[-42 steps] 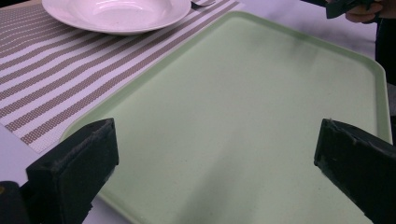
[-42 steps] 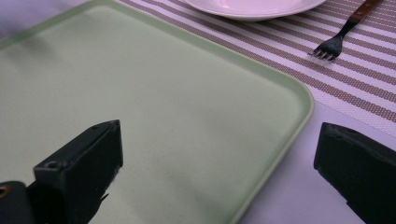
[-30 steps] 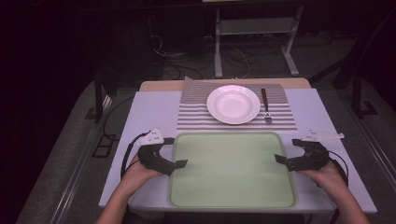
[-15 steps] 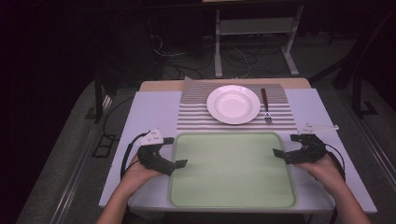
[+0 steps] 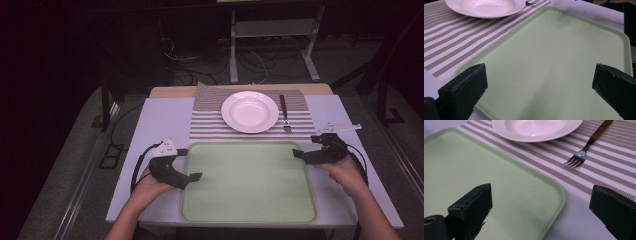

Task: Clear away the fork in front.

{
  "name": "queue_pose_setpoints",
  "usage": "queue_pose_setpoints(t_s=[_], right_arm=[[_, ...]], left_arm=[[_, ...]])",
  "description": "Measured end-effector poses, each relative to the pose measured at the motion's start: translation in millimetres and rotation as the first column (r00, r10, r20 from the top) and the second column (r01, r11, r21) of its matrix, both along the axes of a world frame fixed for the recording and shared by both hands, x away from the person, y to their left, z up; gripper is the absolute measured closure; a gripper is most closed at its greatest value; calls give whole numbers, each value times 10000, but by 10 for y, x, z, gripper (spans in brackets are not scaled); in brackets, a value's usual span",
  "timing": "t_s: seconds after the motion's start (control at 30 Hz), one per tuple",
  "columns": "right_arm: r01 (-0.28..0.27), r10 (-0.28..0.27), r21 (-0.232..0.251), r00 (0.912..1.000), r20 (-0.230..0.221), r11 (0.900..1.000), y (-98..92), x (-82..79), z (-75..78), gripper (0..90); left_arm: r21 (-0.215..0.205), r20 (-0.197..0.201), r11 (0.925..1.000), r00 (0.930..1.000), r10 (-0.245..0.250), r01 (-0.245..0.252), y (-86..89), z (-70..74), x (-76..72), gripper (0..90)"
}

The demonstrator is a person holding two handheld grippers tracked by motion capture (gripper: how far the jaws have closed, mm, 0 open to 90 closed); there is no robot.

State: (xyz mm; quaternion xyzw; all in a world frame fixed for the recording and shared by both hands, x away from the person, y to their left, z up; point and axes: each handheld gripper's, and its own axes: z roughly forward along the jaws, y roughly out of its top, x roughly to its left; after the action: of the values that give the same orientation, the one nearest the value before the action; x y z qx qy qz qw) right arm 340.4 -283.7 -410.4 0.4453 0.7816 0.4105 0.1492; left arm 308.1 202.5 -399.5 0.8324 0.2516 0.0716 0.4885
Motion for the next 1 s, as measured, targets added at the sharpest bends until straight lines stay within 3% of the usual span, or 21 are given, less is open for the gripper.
queue_pose_setpoints(t_s=[0.1,0.2,0.67,1.0], right_arm=[[178,-177,193,9998,-38,9997,-25,74,9,60],[250,-249,151,9997,-70,9996,-29,119,8,64],[810,-807,128,9965,-211,9966,-23,404,23,141],[986,-984,-8,9930,-652,9951,7,635,80,176]], left_arm=[[-57,-17,10000,10000,17,-17,-8,-5,-4,0],[138,-19,9999,10000,-19,19,-28,-29,-4,0],[43,28,10000,10000,77,-77,-34,-35,-2,0],[122,-14,9999,10000,75,-75,-64,-58,-13,0]])
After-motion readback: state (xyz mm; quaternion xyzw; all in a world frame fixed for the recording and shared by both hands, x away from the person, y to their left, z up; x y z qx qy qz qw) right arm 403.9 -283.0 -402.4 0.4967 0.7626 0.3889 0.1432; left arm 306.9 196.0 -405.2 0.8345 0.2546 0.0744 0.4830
